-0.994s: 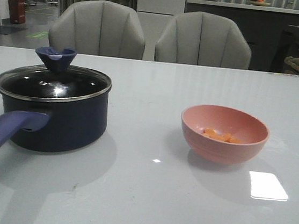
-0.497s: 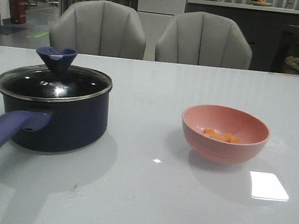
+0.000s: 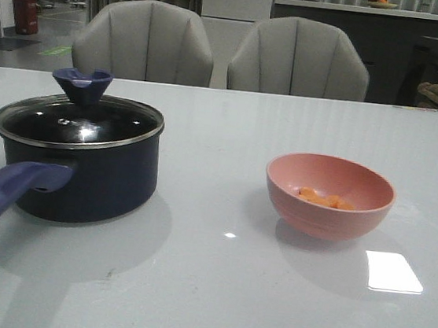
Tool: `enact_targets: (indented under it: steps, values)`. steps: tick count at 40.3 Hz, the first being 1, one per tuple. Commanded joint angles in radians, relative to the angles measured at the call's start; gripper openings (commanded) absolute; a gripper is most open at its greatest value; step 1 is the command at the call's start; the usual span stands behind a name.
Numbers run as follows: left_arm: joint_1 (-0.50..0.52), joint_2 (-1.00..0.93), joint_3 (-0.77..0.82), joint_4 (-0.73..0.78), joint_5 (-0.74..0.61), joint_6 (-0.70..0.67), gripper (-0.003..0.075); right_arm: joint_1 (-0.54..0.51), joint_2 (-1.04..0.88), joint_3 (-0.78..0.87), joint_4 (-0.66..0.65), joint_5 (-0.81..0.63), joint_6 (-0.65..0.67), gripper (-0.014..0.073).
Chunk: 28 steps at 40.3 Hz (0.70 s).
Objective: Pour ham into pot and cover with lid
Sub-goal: 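Lower the left gripper onto the purple knob of the glass lid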
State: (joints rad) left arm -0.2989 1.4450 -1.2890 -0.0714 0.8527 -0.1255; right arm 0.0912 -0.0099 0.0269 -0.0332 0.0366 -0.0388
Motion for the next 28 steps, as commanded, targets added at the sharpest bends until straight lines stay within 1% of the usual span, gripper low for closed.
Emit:
enact_targets:
  steps: [1, 6, 9, 20, 28]
  values:
    - [-0.037, 0.047, -0.101, 0.043, 0.006, -0.075, 0.0646, -0.005, -0.021, -0.005, -0.015, -0.078, -0.001, 0.0160]
    - [-0.077, 0.130, -0.174, 0.112, 0.046, -0.148, 0.0646, -0.005, -0.021, -0.005, -0.015, -0.078, -0.001, 0.0160]
    - [-0.090, 0.171, -0.210, 0.120, 0.062, -0.174, 0.0646, -0.005, -0.021, -0.005, -0.015, -0.078, -0.001, 0.0160]
    - [-0.101, 0.291, -0.327, 0.123, 0.158, -0.201, 0.0646, -0.005, -0.021, -0.005, -0.015, -0.078, -0.001, 0.0160]
    - [-0.106, 0.338, -0.353, 0.127, 0.169, -0.210, 0.0646, -0.005, -0.021, -0.005, -0.015, -0.078, -0.001, 0.0160]
